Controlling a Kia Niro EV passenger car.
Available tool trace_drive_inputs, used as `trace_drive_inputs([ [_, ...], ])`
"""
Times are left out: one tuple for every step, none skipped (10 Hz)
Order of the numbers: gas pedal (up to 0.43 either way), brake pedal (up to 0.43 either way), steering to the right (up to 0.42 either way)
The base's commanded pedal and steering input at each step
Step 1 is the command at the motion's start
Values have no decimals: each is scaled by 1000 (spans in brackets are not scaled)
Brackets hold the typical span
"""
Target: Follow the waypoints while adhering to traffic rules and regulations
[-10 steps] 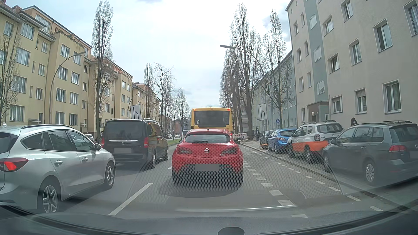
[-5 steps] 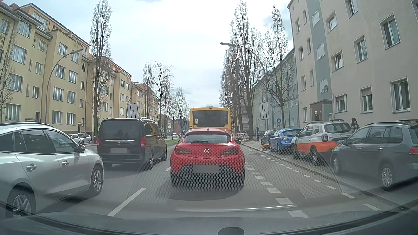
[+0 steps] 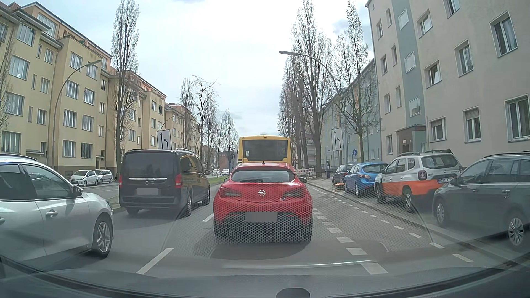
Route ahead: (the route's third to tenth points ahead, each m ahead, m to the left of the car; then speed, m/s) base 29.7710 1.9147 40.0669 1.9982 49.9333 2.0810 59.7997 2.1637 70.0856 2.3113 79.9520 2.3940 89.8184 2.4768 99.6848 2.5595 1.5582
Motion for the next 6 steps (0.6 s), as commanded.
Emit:
trace_drive_inputs([
  [0, 0, 4],
  [0, 0, 4],
  [0, 0, 4],
  [0, 6, 4],
  [0, 24, 4],
  [0, 37, 3],
])
